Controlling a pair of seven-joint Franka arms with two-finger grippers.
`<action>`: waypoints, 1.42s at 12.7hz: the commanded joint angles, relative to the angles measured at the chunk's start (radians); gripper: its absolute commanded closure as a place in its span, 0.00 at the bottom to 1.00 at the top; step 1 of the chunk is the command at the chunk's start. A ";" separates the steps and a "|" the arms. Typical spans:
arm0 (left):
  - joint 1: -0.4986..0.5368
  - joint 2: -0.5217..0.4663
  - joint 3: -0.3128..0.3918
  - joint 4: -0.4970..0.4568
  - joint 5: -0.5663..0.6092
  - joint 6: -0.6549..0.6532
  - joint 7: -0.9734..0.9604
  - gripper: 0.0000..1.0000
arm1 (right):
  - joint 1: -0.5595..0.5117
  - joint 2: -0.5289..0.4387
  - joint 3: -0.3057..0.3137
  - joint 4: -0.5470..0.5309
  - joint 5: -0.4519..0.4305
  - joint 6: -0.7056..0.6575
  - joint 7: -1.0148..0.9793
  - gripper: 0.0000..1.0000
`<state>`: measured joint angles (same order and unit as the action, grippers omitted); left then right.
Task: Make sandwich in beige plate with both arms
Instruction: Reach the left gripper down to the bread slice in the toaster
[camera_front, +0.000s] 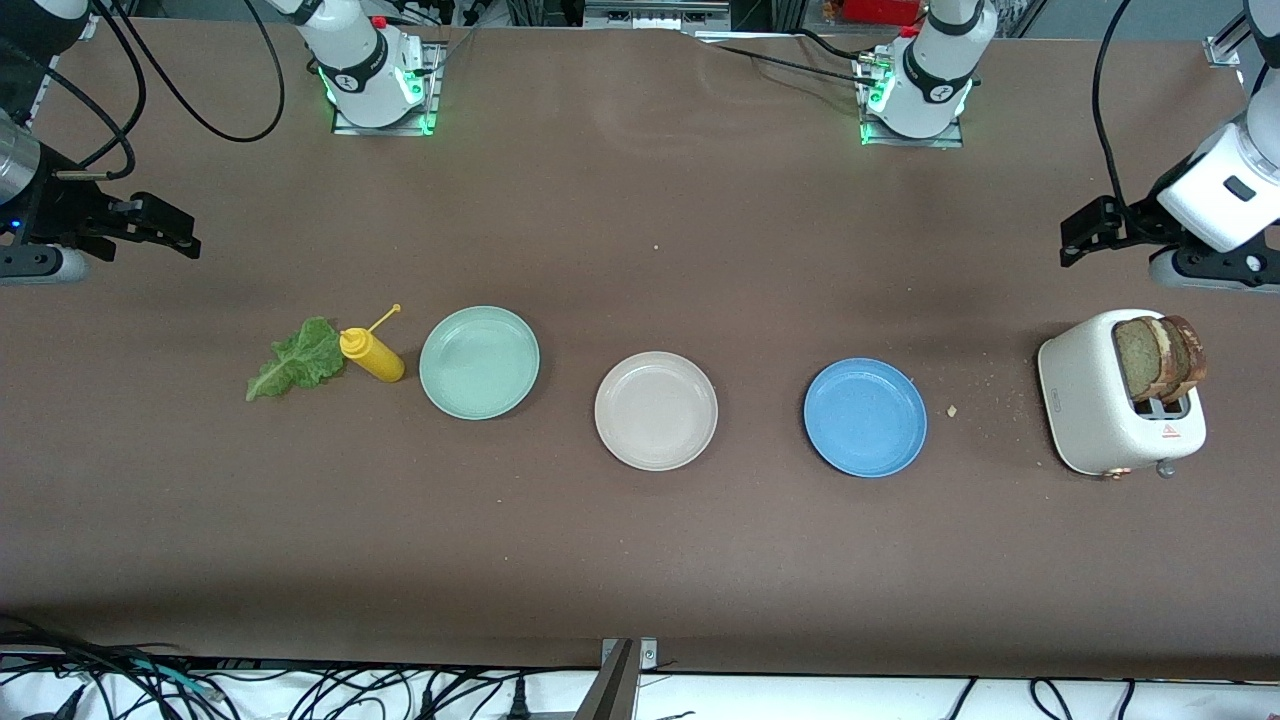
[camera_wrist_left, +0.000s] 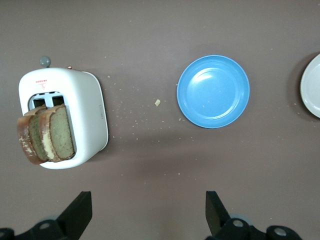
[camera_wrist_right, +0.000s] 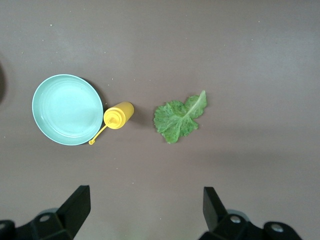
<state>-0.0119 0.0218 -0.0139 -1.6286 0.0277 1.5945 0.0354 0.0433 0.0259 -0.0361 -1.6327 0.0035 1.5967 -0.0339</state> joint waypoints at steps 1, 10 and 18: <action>0.077 0.036 -0.003 0.000 0.000 0.005 0.015 0.00 | 0.000 0.006 -0.001 0.019 0.001 -0.017 0.011 0.00; 0.260 0.317 -0.003 0.033 0.072 0.225 0.144 0.00 | 0.001 0.006 -0.001 0.019 0.001 -0.017 0.011 0.00; 0.270 0.323 -0.003 -0.082 0.129 0.269 0.135 0.40 | 0.001 0.006 -0.001 0.019 0.001 -0.017 0.011 0.00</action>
<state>0.2497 0.3574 -0.0095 -1.6750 0.1209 1.8461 0.1661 0.0433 0.0274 -0.0364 -1.6327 0.0035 1.5963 -0.0339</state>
